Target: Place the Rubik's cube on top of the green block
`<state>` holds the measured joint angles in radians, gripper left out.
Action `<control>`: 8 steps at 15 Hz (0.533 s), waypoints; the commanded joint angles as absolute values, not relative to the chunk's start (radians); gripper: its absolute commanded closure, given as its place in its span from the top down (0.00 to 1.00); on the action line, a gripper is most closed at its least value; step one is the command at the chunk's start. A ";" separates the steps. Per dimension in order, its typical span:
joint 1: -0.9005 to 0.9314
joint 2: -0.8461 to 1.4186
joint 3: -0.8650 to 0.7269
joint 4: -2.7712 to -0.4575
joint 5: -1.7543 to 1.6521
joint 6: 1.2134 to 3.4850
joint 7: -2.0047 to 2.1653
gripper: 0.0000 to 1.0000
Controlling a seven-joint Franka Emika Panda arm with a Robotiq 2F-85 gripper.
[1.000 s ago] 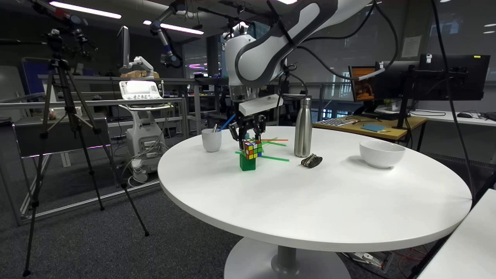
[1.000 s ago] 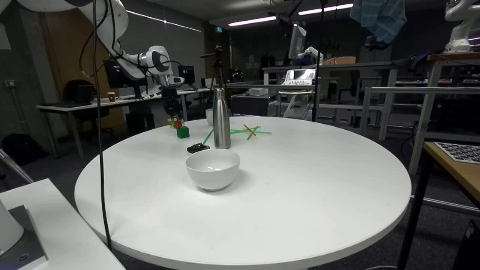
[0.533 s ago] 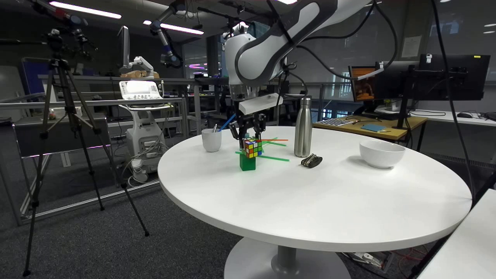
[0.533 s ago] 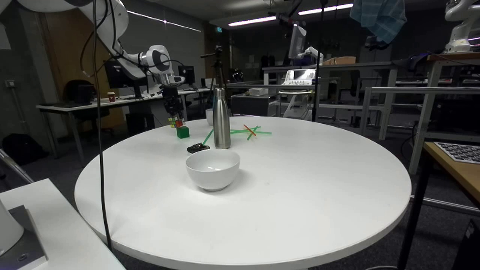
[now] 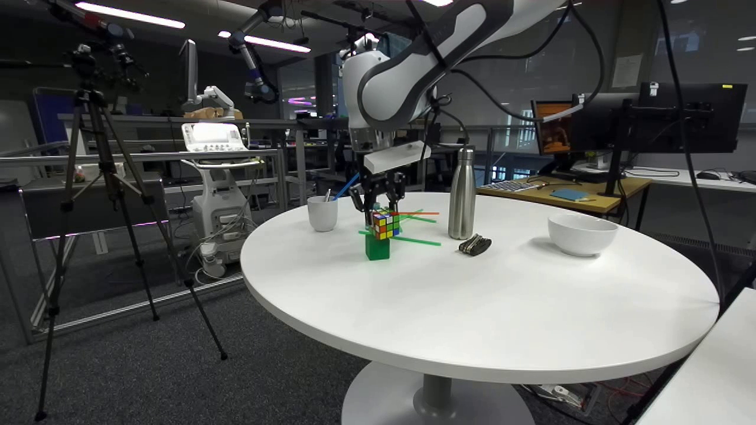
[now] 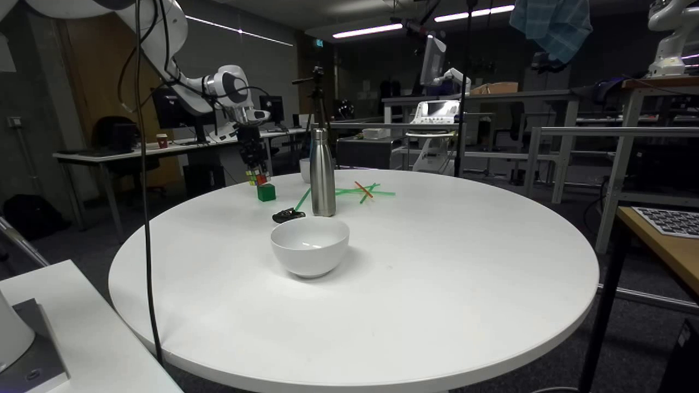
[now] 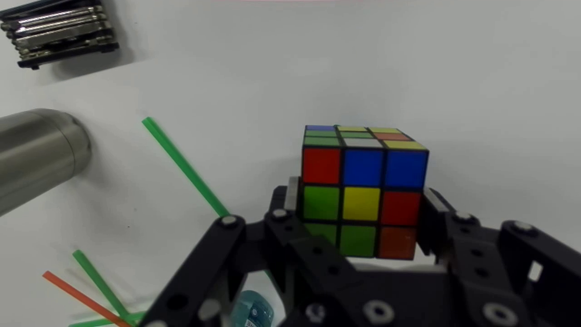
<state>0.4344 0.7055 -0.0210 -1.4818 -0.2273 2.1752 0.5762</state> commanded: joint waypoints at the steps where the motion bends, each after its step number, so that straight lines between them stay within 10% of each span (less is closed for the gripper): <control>1: 0.447 0.743 -0.033 -1.402 -0.249 2.116 0.602 0.34; 8: 0.447 0.793 -0.034 -1.327 -0.246 2.095 0.591 0.34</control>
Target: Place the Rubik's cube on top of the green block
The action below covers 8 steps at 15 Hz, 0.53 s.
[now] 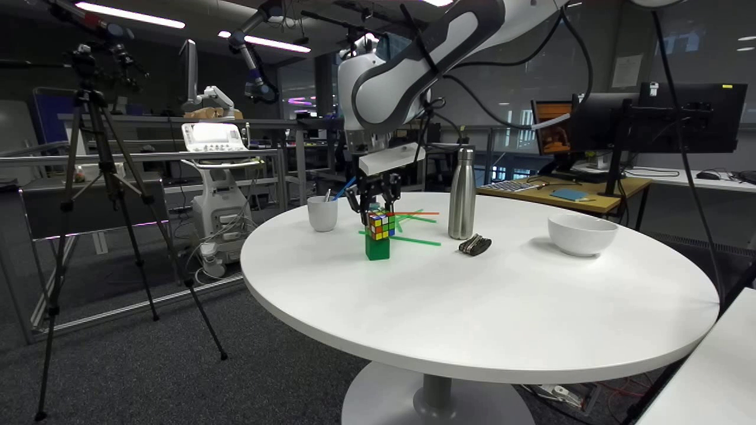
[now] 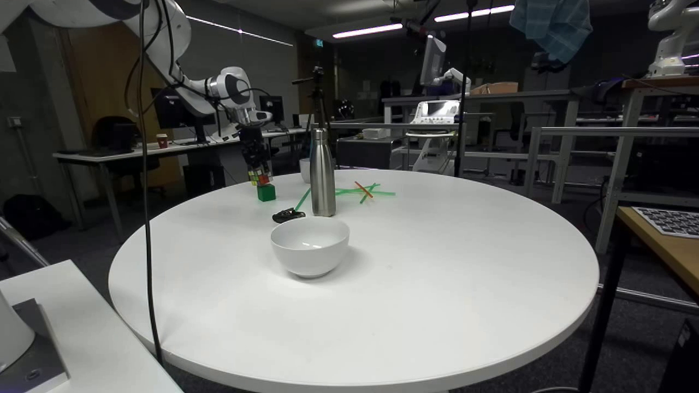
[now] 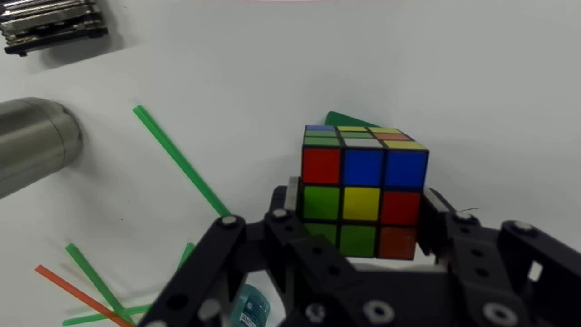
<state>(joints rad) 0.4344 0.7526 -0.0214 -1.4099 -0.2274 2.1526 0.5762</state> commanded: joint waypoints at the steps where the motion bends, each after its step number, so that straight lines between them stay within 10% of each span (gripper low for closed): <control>1: 0.447 0.797 -0.035 -1.320 -0.245 2.093 0.590 0.34; 8: 0.446 0.817 -0.040 -1.290 -0.246 2.080 0.588 0.34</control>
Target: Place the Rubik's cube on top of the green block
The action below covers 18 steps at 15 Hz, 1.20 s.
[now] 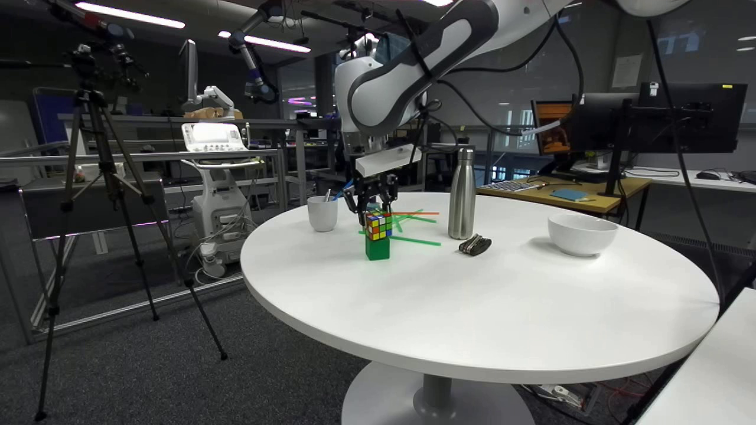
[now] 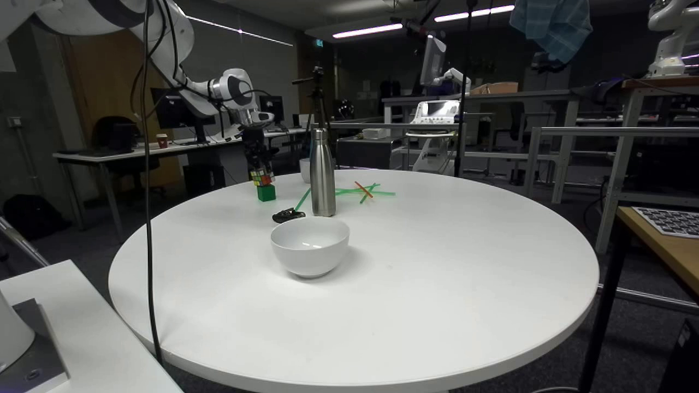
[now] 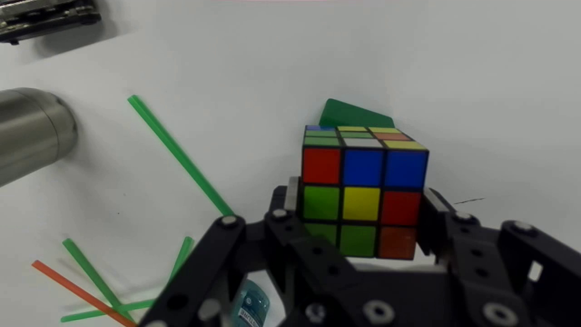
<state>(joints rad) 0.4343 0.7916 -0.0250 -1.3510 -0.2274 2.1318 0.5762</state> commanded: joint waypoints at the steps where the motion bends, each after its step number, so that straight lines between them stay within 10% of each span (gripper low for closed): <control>1: 0.446 0.819 -0.040 -1.288 -0.245 2.079 0.588 0.34; 8: 0.445 0.819 -0.042 -1.290 -0.243 2.082 0.589 0.34; 10: 0.444 0.818 -0.043 -1.291 -0.243 2.082 0.589 0.73; 18: 0.443 0.814 -0.045 -1.293 -0.241 2.081 0.591 0.98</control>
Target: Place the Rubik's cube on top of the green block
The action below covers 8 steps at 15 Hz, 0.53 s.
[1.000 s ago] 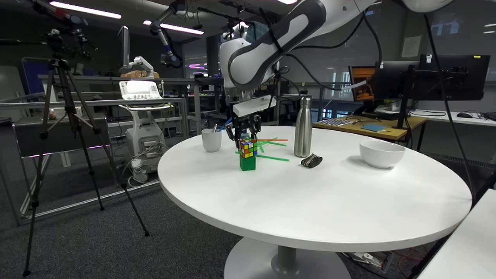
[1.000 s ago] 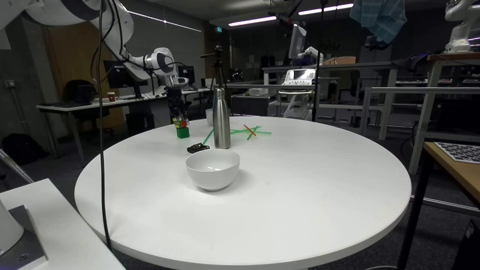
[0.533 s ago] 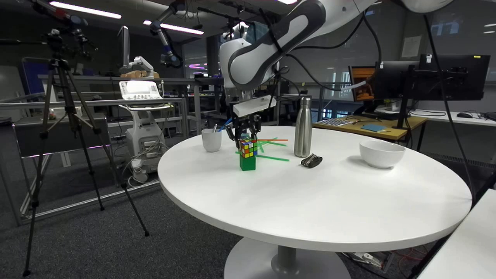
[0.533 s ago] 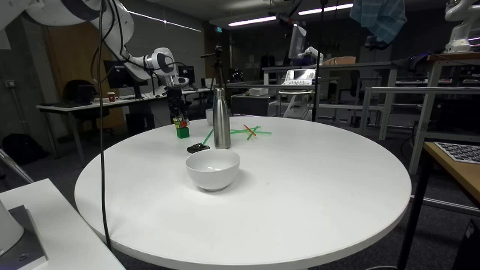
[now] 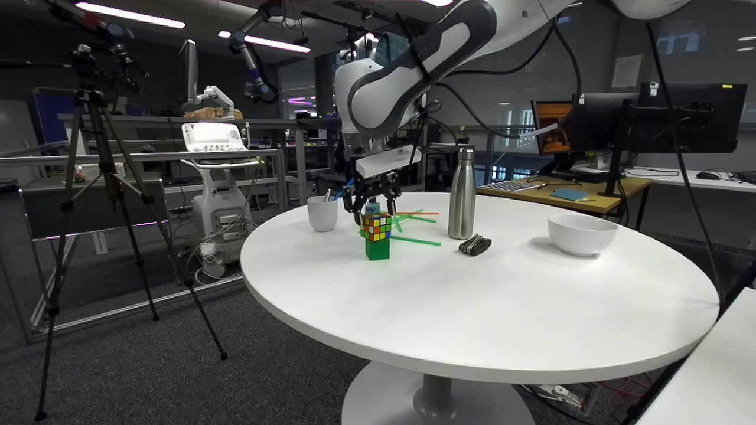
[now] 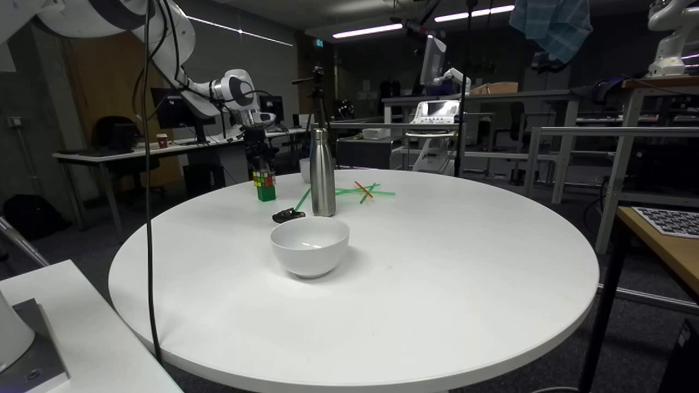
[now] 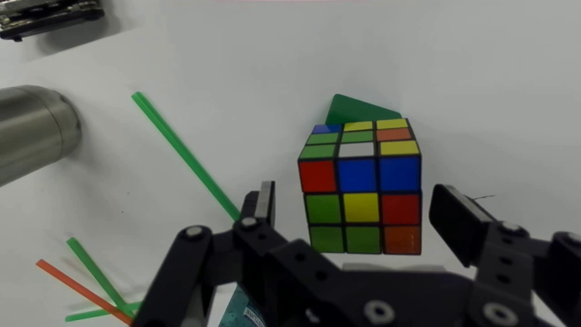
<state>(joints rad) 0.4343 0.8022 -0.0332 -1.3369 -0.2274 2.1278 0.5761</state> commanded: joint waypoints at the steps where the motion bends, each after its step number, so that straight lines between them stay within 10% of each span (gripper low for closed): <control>1: 0.444 0.812 -0.045 -1.294 -0.243 2.080 0.591 1.00; 8: 0.456 0.788 -0.045 -1.286 -0.251 2.077 0.593 1.00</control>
